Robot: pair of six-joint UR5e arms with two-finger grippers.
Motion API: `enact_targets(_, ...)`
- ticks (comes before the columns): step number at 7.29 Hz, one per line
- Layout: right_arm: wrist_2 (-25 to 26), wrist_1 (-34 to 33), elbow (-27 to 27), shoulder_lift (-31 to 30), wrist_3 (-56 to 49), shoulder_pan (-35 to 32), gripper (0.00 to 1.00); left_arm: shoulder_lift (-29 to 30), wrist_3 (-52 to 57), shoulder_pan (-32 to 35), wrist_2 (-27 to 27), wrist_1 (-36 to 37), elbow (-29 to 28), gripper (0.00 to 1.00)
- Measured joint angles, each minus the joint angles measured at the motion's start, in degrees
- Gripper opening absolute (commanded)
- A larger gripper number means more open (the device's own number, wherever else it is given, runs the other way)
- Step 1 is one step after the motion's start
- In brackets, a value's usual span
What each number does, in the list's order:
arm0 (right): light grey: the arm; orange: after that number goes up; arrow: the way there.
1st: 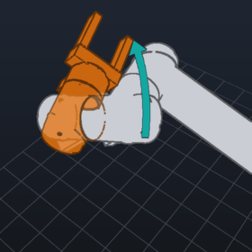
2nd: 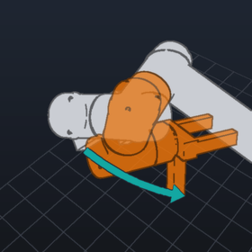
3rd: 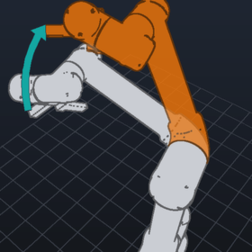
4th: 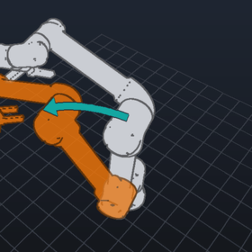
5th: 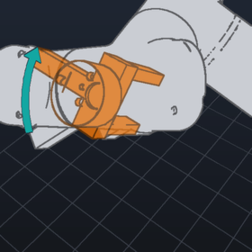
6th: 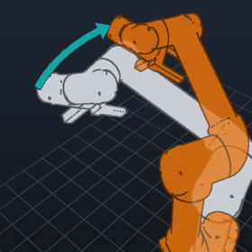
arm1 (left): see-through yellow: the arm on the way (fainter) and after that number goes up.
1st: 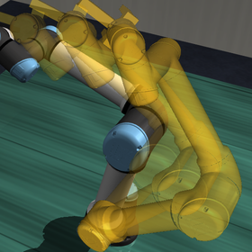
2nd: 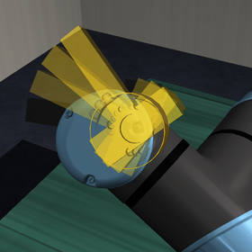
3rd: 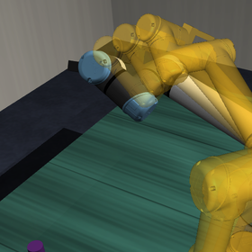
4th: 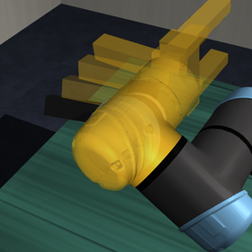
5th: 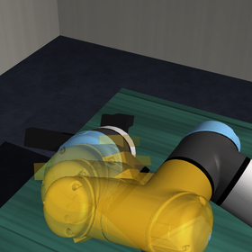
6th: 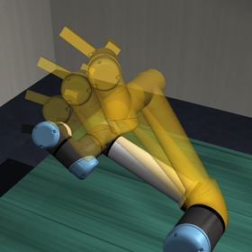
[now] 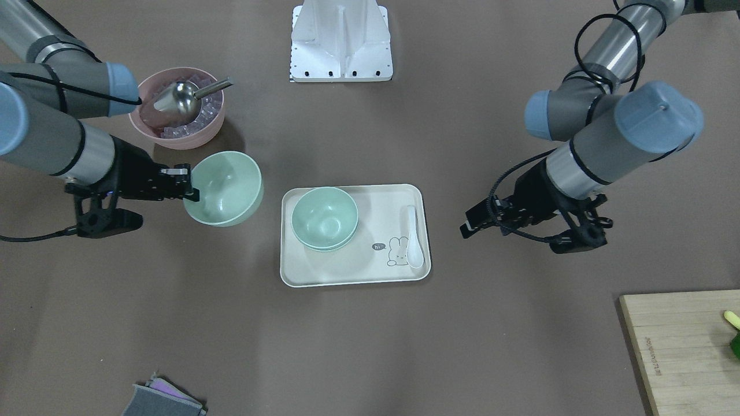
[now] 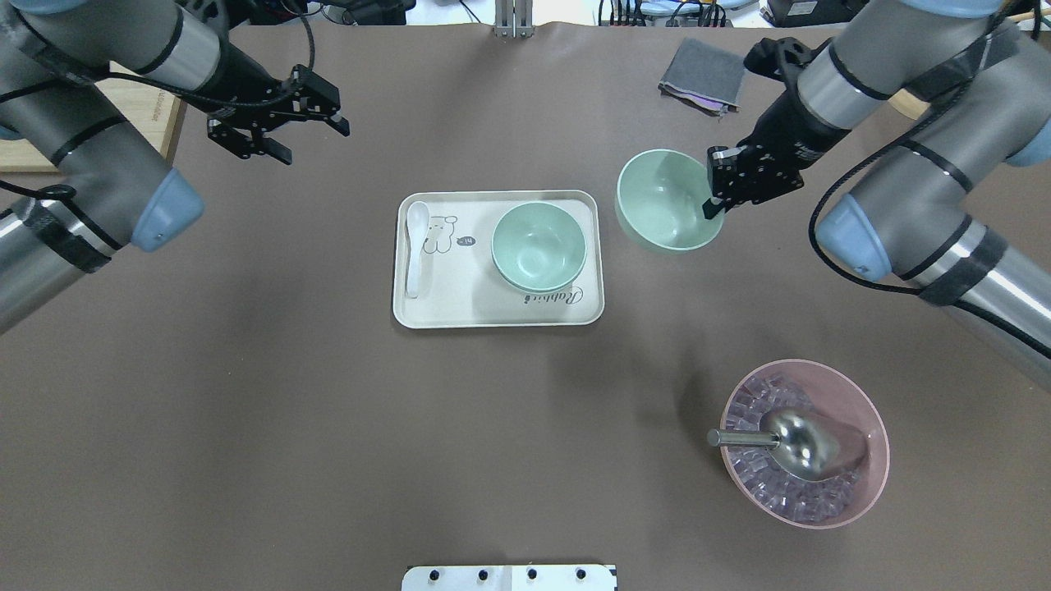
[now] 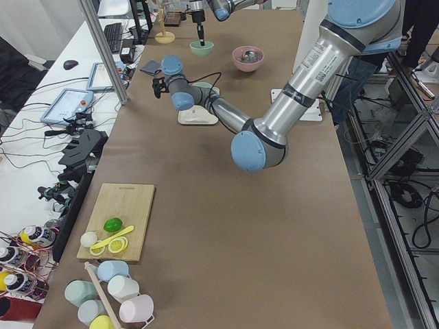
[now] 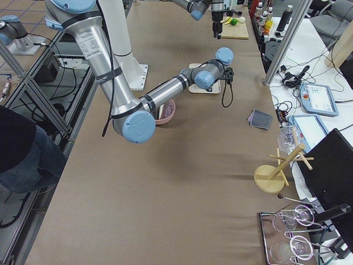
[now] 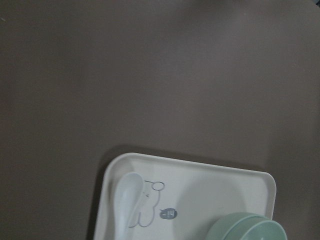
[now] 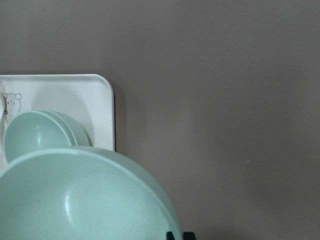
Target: Stack green bowls together
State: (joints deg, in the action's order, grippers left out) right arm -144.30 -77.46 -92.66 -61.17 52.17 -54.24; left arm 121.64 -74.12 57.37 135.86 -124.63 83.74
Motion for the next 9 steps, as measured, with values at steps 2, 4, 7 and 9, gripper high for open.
enact_targets(2,1.8,4.4,2.7,3.0,4.8,3.4,0.0,-1.7,1.9,1.1,0.3,0.0,0.5,0.99)
enact_targets(4,5.3,13.3,7.5,5.8,11.3,6.1,0.0,-1.9,2.2,1.2,0.3,0.0,0.4,0.99)
enact_targets(7,7.7,19.7,10.9,7.5,15.9,8.6,0.0,-1.9,2.2,1.2,0.3,-0.1,-0.2,0.99)
enact_targets(9,9.0,20.2,11.0,7.6,17.3,10.2,0.0,-1.9,2.2,1.1,0.3,-0.1,-0.6,0.99)
